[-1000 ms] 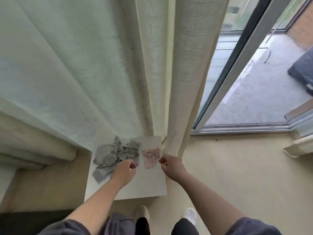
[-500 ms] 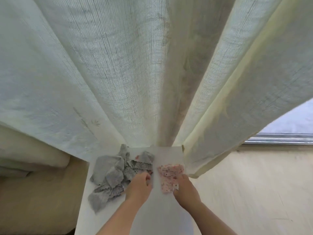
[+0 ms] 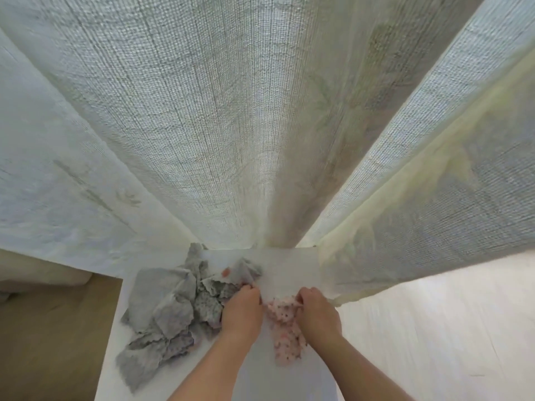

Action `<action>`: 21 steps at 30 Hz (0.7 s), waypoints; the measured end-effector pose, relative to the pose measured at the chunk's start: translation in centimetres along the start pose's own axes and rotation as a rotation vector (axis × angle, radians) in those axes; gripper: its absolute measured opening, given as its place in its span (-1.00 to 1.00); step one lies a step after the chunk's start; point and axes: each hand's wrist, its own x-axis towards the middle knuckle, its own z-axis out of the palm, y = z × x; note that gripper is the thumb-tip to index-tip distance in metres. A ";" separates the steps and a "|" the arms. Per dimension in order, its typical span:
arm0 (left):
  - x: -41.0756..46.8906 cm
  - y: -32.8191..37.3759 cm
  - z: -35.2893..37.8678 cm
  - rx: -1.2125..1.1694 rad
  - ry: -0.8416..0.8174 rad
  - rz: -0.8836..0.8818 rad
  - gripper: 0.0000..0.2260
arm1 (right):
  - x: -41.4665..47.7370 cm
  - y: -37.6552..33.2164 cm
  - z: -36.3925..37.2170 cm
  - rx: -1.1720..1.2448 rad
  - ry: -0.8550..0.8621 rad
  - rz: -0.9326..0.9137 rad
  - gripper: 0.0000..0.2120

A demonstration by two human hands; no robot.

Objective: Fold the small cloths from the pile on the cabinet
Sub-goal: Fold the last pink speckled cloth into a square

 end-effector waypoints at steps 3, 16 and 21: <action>-0.8 0.0 -0.4 -0.112 -0.028 -0.007 -0.89 | -0.9 0.1 -0.7 0.065 -0.001 -0.005 -0.89; -15.9 0.6 -16.6 -0.725 0.101 0.016 -0.75 | -17.5 -6.8 -14.9 1.010 -0.156 -0.104 -0.83; -23.7 1.3 -25.2 -0.712 0.231 0.220 -0.73 | -25.3 -10.4 -21.7 1.285 -0.207 -0.212 -0.82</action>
